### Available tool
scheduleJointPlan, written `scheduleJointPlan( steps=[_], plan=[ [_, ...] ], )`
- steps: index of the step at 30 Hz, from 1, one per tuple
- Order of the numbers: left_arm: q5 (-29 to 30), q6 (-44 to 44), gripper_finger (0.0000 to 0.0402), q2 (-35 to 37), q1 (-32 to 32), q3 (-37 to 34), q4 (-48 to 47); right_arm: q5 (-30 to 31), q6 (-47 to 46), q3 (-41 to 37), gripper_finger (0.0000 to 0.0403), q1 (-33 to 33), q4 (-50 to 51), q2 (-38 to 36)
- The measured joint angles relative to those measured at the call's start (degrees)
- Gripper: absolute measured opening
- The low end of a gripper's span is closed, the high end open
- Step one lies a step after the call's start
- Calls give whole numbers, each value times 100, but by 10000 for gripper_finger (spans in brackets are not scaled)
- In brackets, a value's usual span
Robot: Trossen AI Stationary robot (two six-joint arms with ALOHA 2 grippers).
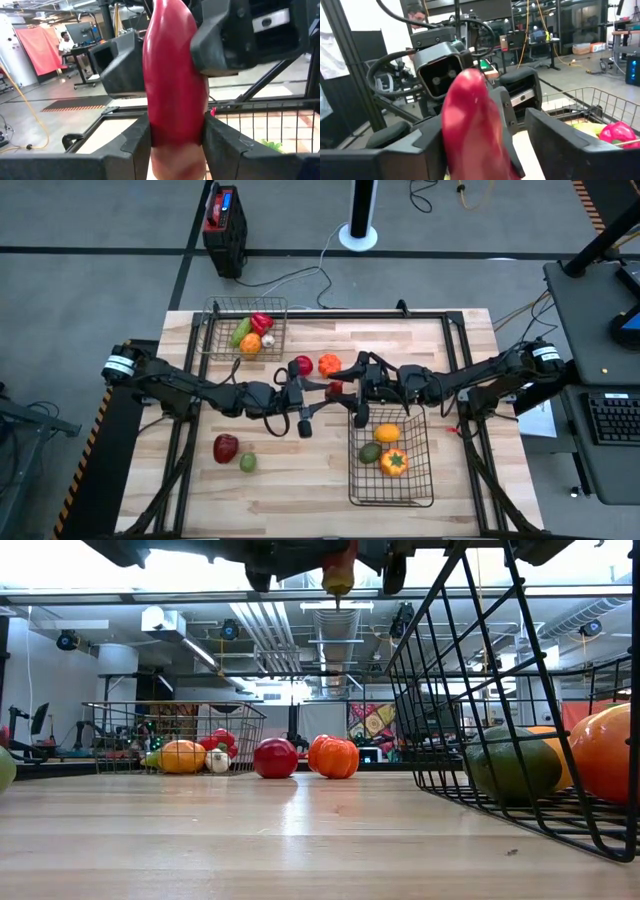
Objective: Sort produce into baskets
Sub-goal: Put the red chili pepper into the gold wire basket
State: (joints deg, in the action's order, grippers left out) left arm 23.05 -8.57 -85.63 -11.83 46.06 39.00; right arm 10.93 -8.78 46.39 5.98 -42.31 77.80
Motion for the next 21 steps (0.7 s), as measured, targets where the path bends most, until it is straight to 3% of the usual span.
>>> scheduleJointPlan(
  steps=[10, 13, 18, 21],
  plan=[
    [570, 114, 131, 616, -1, 0, -860, 24, -131, 7, 272, -9, 348, -334],
    [1399, 339, 131, 942, 0, -2, -1445, 177, -213, 7, 276, -7, 585, -468],
    [3399, 838, 130, 1655, 121, 57, -2736, 432, -332, 7, 273, -7, 867, -465],
    [3554, 1265, 130, 2092, 347, 325, -4015, 440, -393, 7, 269, -7, 914, -426]
  ],
)
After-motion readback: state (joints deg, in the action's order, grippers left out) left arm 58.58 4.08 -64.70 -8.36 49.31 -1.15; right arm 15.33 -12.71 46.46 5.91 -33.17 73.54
